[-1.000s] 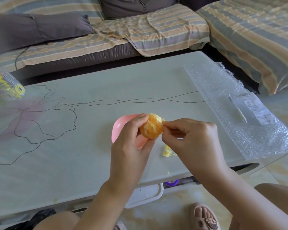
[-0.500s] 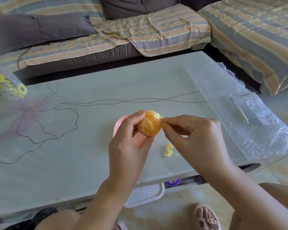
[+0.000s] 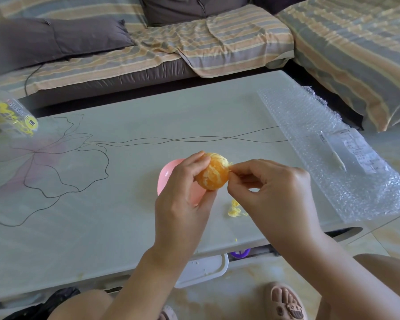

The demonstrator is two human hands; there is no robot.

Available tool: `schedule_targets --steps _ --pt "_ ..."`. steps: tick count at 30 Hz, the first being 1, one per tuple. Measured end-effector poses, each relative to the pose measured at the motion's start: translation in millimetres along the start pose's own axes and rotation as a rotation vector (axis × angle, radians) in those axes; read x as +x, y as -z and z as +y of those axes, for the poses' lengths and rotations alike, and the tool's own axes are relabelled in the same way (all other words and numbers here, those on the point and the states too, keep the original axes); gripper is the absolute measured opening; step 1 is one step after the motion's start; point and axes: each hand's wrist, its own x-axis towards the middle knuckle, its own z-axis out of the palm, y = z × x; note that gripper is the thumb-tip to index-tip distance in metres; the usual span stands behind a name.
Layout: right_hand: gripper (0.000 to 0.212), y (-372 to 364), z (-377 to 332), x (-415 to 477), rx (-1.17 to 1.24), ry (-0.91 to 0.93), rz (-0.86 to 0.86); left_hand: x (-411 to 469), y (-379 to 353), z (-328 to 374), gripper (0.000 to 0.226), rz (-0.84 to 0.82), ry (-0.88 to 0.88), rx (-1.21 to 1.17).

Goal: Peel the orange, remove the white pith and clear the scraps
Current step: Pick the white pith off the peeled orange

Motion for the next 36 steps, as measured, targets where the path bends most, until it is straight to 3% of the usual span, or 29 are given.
schedule_targets --steps 10,17,27,31,36 --pt "0.003 1 -4 3 -0.045 -0.069 -0.037 0 -2 5 0.052 0.03 0.04 -0.043" --pt "0.014 8 -5 11 0.036 -0.182 -0.13 0 0 7 0.05 0.032 0.074 -0.11" --pt "0.011 20 1 20 0.2 -0.328 -0.334 6 6 16 0.051 -0.203 0.473 -0.508" --pt "0.006 19 -2 19 0.22 -0.337 -0.352 10 7 20 0.039 -0.178 0.573 -0.648" --pt "0.01 18 -4 17 0.254 -0.348 -0.366 13 5 20 0.04 -0.166 0.637 -0.679"
